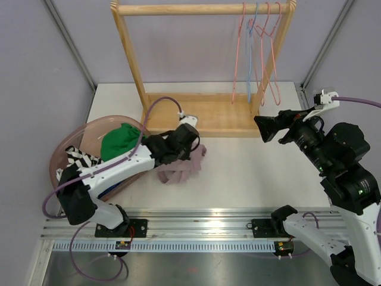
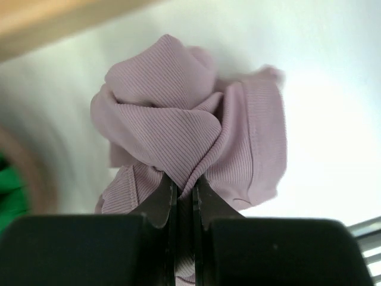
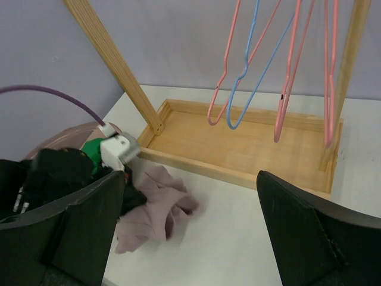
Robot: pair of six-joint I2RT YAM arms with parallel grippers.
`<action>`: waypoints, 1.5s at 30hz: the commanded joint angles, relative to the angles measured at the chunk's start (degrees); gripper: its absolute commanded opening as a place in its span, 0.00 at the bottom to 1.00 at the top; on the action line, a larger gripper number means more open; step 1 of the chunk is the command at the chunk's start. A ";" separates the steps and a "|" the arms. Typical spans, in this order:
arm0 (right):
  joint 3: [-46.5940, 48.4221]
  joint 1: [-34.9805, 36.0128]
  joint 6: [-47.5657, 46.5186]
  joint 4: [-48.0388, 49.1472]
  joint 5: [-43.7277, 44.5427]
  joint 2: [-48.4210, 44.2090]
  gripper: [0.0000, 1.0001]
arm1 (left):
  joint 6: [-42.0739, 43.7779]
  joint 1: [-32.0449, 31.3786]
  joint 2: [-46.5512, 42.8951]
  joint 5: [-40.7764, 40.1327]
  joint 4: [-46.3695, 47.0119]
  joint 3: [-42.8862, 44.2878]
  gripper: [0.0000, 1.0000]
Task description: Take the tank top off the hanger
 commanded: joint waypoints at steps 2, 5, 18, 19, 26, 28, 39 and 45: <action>-0.19 -0.23 -0.05 2.78 0.85 0.51 1.00 | 1.05 6.52 -7.42 -5.24 -6.81 7.17 0.00; -0.54 -0.23 -0.14 3.48 0.85 1.04 1.00 | 1.15 11.70 -10.59 -6.12 -10.15 10.86 0.00; -2.30 -0.31 -0.49 6.99 -0.29 4.55 0.99 | 2.99 39.99 -19.12 -3.15 -17.63 15.80 0.00; -2.30 -0.31 -0.49 7.35 -0.29 4.73 1.00 | 3.42 41.58 -19.38 -2.53 -17.63 14.49 0.00; -1.51 -0.31 -0.49 7.88 -2.05 6.84 1.00 | 4.75 54.07 -21.14 2.84 -16.05 4.48 0.28; -1.33 -0.31 -0.32 7.44 -2.23 7.37 0.99 | 5.19 56.61 -21.84 3.19 -15.52 2.88 0.35; 0.16 -0.31 -0.57 0.77 4.62 10.53 0.99 | 8.52 55.41 -29.31 10.21 -14.91 4.72 0.99; -0.19 -0.31 -1.72 -6.26 10.50 11.06 1.00 | 10.19 47.69 -35.63 3.83 -14.91 2.97 0.99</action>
